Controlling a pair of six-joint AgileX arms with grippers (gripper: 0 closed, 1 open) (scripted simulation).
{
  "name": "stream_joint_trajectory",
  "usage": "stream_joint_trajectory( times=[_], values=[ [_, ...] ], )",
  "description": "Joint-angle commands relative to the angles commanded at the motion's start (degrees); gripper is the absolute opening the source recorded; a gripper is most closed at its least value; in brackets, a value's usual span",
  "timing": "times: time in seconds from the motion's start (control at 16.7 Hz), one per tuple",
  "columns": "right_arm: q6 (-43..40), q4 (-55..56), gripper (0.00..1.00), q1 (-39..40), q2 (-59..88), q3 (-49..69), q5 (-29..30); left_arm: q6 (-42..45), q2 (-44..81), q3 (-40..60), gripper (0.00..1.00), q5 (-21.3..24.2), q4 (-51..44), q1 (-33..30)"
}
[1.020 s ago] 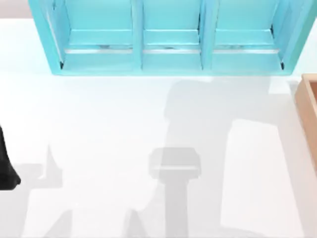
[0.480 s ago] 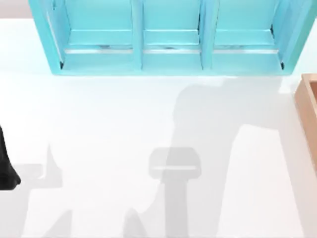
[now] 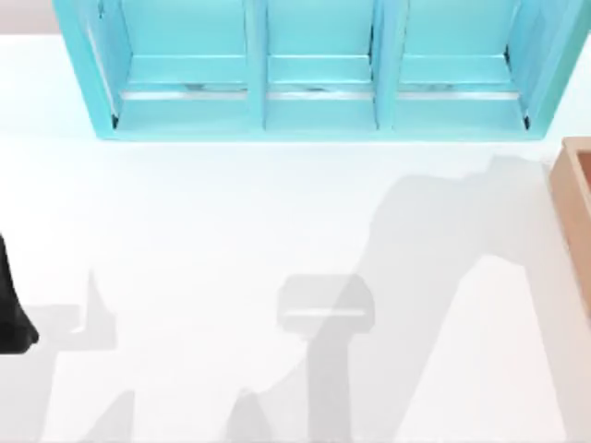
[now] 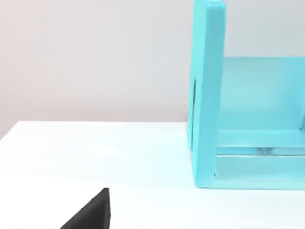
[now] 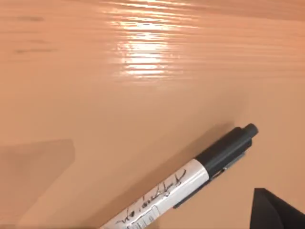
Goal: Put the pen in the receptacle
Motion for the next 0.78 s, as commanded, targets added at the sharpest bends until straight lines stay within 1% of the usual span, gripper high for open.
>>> stream_joint_trajectory(
  times=[0.12,0.24,0.36,0.6,0.78],
  values=[
    [-0.1,2.2,0.0,0.6,-1.8,-5.8,-0.6,0.0,0.0,0.0,1.0,0.0,0.0,0.0],
    [0.3,4.9,0.0,0.6,-3.9,-9.2,-0.8,0.0,0.0,0.0,1.0,0.0,0.0,0.0],
    [1.4,6.8,0.0,-0.2,-5.3,-10.3,-0.5,0.0,0.0,0.0,1.0,0.0,0.0,0.0],
    [1.5,6.9,0.0,-0.3,-5.5,-10.4,-0.5,0.0,0.0,0.0,1.0,0.0,0.0,0.0],
    [1.5,6.9,0.23,-0.3,-5.5,-10.4,-0.5,0.0,0.0,0.0,1.0,0.0,0.0,0.0]
  ],
)
